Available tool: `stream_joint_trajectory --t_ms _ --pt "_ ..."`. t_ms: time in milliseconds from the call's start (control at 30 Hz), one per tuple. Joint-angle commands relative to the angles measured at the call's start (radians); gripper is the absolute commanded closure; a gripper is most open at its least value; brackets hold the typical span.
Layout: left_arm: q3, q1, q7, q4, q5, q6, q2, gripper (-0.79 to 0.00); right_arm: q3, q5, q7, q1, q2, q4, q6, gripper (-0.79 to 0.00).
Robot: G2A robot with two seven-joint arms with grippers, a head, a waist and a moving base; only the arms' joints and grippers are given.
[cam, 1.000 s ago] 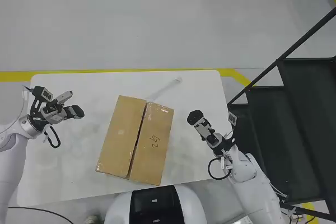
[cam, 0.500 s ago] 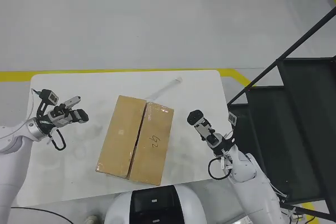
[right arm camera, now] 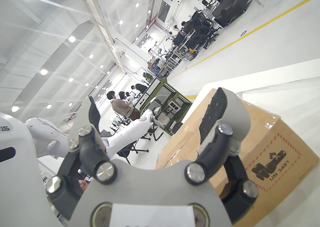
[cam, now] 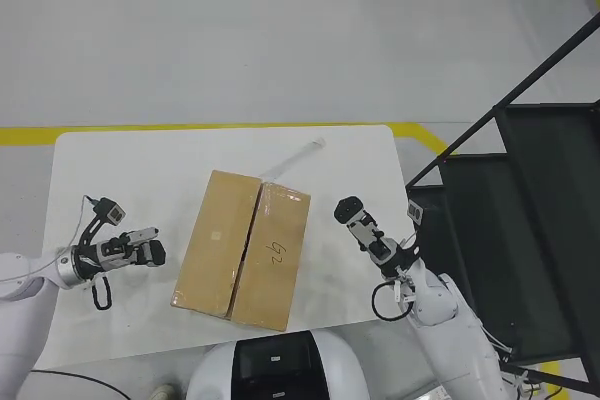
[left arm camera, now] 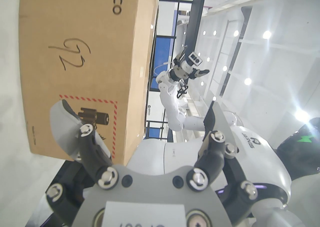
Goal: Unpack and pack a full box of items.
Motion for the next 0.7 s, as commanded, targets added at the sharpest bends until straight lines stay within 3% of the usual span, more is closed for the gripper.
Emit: stream_joint_trajectory --t_ms 0,133,400,667 --pt "0.006 -0.003 -0.022 0.004 -0.004 -0.006 0.0 -0.785 0.004 -0.071 0.006 0.015 0.001 0.002 0.021 -0.785" --pt "0.014 -0.016 -0.075 0.022 -0.008 -0.025 0.0 -0.785 -0.015 -0.184 -0.037 0.052 -0.003 0.041 0.03 -0.785" --pt "0.011 -0.005 -0.085 0.02 0.057 -0.016 0.015 -0.785 -0.085 -0.467 -0.249 0.23 -0.028 0.212 0.049 -0.785" --pt "0.001 0.04 -0.101 -0.031 0.078 0.0 0.037 -0.785 -0.178 -0.583 -0.351 0.416 -0.054 0.453 0.093 -0.785"
